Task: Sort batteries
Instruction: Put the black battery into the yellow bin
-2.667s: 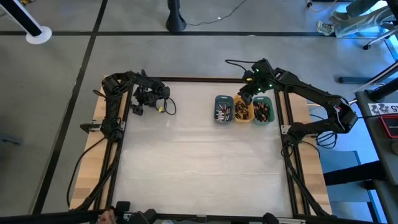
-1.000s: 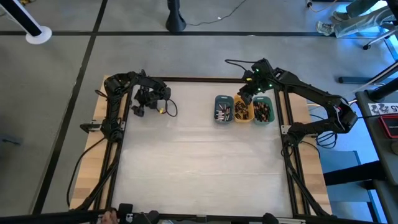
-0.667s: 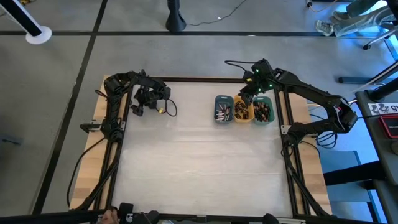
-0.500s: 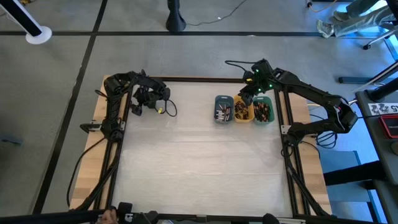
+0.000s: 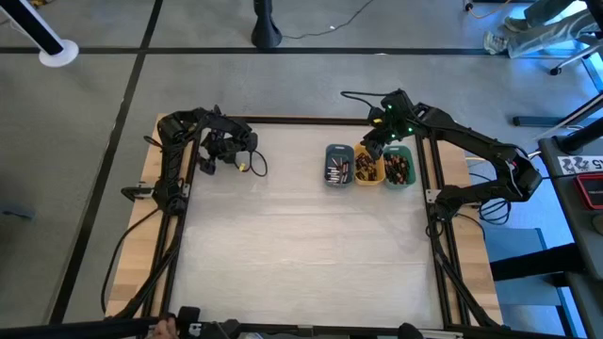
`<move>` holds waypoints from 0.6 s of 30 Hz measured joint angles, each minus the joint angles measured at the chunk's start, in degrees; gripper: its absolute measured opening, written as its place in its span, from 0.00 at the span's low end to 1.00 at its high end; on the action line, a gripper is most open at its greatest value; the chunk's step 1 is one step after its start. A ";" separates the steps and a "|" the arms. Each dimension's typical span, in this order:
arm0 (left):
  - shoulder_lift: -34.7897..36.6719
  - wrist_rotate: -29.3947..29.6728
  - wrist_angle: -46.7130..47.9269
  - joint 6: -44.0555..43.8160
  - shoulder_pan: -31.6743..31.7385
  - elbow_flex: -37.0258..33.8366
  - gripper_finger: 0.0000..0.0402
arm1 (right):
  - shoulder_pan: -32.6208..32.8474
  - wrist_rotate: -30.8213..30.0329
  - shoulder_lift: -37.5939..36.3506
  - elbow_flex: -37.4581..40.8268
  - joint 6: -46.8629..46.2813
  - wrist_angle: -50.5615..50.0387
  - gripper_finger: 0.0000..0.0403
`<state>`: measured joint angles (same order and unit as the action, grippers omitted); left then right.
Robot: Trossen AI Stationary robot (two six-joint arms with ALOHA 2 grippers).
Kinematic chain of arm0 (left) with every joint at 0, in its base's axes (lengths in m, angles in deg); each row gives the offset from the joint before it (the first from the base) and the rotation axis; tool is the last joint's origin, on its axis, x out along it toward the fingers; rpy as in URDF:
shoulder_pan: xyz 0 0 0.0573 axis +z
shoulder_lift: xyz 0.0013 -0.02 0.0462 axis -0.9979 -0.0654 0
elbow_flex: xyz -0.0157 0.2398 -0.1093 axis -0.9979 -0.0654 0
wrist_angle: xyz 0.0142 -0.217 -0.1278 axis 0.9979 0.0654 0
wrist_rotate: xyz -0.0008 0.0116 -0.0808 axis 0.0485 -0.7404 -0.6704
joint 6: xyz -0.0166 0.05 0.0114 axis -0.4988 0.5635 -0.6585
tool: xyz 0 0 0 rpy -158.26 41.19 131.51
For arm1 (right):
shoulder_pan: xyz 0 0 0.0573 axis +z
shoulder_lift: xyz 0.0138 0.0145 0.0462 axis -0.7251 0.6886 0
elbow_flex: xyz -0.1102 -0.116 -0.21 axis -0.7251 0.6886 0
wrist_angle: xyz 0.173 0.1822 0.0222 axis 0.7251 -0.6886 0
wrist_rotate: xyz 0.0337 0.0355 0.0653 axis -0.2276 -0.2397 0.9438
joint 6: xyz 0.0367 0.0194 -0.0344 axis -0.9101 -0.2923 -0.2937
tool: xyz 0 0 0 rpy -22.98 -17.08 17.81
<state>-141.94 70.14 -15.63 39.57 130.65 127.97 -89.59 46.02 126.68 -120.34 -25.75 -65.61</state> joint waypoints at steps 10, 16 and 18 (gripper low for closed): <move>0.00 -1.19 -1.23 -2.22 0.00 -0.02 0.75 | 0.02 0.00 0.00 0.00 0.15 -0.17 0.30; 0.02 -1.40 -1.55 -2.34 0.00 -0.02 0.75 | 0.01 0.00 0.00 0.00 0.15 0.03 0.30; 0.02 -1.40 -1.82 -2.36 0.00 -0.02 0.75 | 0.01 0.00 0.00 0.00 0.15 0.06 0.30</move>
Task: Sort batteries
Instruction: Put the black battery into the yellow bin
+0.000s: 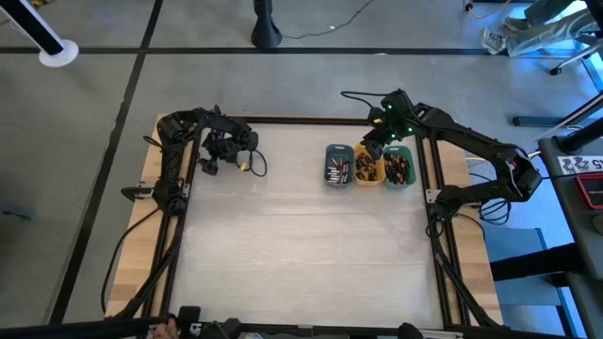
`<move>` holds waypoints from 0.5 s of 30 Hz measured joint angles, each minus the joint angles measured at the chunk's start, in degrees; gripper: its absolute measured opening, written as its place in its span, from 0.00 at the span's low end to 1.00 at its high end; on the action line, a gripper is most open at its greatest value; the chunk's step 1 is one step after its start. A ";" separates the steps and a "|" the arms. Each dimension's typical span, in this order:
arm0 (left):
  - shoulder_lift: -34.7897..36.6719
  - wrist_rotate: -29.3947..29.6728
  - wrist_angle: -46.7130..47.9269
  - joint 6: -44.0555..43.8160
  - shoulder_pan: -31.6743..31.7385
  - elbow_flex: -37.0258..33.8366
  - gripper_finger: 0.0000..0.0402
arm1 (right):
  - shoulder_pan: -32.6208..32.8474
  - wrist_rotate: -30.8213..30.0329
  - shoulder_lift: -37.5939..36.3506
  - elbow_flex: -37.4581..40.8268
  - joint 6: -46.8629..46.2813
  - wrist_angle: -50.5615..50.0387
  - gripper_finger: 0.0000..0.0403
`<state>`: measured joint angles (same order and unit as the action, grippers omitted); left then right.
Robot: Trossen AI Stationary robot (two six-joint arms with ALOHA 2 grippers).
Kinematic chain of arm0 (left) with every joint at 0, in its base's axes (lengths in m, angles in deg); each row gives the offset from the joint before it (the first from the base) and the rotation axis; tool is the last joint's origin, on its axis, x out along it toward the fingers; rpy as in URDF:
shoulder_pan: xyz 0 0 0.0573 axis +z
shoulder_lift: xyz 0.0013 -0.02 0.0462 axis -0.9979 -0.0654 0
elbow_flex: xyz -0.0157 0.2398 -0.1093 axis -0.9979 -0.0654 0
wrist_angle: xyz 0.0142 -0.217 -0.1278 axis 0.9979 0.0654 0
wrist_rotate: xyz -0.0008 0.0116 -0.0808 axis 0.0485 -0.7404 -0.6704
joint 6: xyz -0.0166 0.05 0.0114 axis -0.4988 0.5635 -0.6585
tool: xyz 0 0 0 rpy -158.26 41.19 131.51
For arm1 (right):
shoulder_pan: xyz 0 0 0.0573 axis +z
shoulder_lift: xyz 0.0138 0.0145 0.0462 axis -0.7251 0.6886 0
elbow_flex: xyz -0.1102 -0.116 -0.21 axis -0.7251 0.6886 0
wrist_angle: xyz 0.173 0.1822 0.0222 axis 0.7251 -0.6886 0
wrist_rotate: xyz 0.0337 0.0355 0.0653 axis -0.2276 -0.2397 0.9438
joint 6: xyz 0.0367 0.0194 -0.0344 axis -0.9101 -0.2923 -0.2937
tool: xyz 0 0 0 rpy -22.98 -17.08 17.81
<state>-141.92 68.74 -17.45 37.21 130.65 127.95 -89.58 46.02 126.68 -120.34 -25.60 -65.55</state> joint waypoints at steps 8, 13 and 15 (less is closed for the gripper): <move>0.13 0.02 -1.59 -0.28 0.32 0.00 0.75 | 0.01 0.00 0.00 0.00 0.00 -0.07 0.30; 0.17 -0.37 -1.70 -2.35 2.47 0.02 0.75 | -0.01 0.00 0.00 0.00 0.00 -0.16 0.30; 0.17 -0.37 -1.57 -2.36 2.94 0.03 0.75 | -0.01 0.02 0.00 0.00 0.00 -0.43 0.30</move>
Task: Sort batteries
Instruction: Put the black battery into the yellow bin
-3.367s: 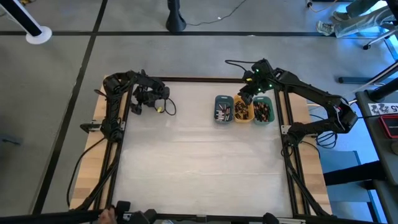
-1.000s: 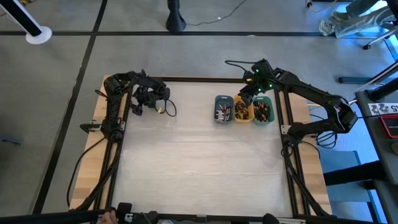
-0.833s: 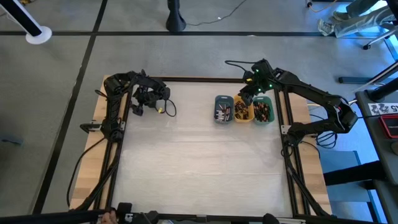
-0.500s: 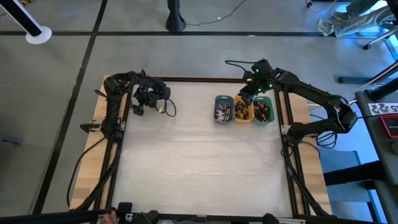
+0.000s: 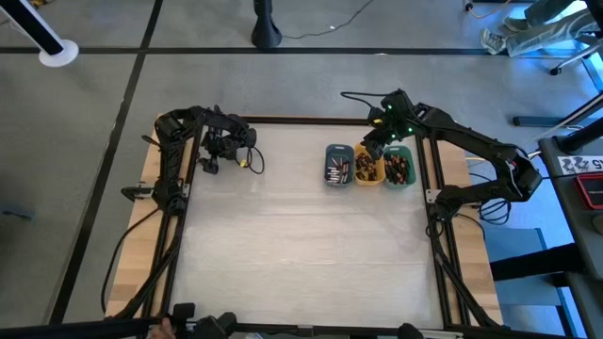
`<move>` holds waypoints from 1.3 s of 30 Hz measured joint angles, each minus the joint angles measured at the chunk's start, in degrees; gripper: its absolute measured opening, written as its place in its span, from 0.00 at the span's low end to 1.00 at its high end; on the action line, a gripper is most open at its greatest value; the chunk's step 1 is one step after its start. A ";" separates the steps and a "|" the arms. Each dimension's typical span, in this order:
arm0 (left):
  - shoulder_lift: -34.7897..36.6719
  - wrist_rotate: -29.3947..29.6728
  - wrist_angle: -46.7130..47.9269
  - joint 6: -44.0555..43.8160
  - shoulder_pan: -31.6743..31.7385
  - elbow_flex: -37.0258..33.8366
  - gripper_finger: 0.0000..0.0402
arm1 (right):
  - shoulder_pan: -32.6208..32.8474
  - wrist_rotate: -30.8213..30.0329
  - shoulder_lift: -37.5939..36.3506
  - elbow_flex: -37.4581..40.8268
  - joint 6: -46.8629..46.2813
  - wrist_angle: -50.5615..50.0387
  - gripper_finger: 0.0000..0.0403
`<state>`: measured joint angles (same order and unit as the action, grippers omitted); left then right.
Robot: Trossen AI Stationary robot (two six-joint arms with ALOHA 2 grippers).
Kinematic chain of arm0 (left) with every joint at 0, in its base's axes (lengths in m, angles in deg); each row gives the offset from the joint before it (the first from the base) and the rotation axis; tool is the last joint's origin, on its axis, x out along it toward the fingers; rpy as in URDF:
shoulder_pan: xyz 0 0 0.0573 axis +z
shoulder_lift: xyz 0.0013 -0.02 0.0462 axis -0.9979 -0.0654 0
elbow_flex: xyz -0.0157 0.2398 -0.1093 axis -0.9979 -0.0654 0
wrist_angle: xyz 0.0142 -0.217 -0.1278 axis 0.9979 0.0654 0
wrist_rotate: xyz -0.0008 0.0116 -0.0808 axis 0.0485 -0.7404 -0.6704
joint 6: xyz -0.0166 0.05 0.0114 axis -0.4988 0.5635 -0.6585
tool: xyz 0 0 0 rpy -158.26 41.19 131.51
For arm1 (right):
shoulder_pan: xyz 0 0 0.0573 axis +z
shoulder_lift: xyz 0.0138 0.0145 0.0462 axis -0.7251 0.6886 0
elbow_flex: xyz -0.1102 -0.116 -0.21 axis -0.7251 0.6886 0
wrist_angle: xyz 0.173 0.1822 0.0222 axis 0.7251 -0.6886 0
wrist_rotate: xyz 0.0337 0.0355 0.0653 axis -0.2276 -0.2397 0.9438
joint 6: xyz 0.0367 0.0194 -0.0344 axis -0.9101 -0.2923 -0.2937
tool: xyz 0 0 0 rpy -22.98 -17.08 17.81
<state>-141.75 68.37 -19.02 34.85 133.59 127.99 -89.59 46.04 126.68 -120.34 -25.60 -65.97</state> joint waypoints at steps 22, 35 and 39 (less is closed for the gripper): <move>-0.13 -0.21 0.70 5.43 0.27 -0.08 0.75 | 0.01 0.00 0.00 0.00 -0.66 0.00 0.30; -0.15 -0.24 0.68 4.96 0.30 -0.08 0.75 | 0.00 0.00 0.00 0.00 -0.66 0.13 0.30; -0.15 -0.24 0.70 4.95 0.30 -0.08 0.75 | 0.01 0.00 0.00 0.00 -0.66 0.13 0.30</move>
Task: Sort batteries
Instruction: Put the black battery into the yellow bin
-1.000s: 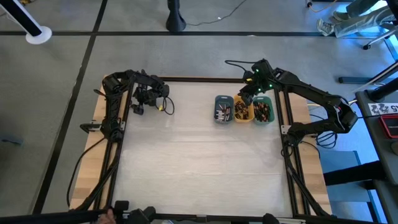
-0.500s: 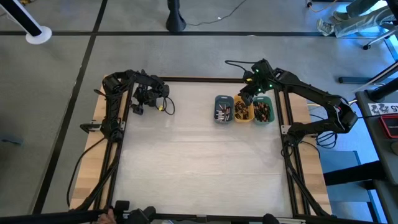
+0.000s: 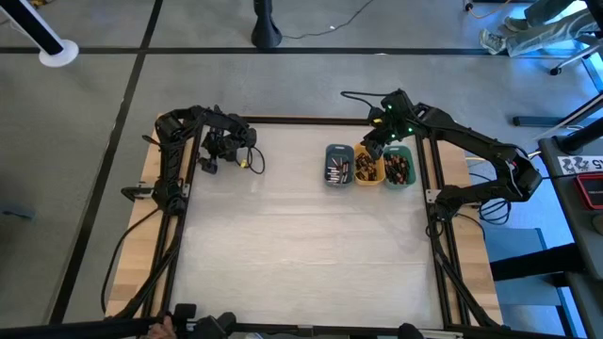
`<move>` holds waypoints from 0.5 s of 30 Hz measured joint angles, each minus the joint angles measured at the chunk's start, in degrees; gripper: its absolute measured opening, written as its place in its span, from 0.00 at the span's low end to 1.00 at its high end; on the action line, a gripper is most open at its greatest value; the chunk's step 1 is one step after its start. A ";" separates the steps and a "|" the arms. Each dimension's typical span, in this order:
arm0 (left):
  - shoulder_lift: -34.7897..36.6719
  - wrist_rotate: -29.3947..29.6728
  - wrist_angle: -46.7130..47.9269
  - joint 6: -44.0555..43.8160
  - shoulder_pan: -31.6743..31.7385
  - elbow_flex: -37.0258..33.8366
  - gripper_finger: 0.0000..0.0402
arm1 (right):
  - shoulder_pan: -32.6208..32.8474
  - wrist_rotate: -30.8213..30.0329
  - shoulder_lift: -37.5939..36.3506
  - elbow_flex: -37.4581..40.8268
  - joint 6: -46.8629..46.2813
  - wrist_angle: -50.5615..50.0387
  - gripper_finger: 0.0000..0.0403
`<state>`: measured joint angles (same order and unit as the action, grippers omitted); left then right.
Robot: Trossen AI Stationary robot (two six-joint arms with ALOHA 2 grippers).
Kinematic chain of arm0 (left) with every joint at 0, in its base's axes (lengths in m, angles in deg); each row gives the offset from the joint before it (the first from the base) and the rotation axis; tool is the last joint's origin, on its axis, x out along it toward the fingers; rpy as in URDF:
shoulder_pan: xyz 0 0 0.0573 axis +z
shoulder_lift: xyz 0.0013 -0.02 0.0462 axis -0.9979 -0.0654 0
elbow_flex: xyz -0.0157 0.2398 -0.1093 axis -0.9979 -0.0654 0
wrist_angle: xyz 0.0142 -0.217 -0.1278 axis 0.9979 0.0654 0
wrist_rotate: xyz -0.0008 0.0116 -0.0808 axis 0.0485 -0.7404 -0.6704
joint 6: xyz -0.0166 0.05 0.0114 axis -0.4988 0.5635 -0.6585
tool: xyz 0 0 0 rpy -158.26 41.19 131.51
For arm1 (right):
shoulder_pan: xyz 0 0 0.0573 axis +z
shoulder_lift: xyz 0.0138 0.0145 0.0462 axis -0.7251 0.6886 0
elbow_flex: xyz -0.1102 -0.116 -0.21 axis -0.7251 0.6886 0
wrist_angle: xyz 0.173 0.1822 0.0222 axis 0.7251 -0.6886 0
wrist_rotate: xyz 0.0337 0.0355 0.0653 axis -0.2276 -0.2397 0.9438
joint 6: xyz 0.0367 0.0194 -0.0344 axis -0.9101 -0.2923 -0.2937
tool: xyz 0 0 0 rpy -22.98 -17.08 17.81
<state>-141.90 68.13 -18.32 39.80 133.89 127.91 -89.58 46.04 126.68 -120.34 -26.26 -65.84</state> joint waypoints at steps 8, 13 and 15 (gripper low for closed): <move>-0.04 0.00 0.00 -0.01 0.02 0.00 0.75 | 0.00 0.00 0.00 0.00 0.00 0.26 0.30; -0.04 -0.02 0.00 -0.01 0.04 -0.02 0.75 | 0.02 0.00 0.00 0.00 0.00 0.31 0.30; -0.04 -0.02 0.00 -0.05 0.04 -0.02 0.75 | 0.02 0.00 0.00 0.00 0.00 0.31 0.30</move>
<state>-141.94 68.11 -18.32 39.74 133.93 127.89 -89.57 46.04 126.68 -120.34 -26.26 -65.53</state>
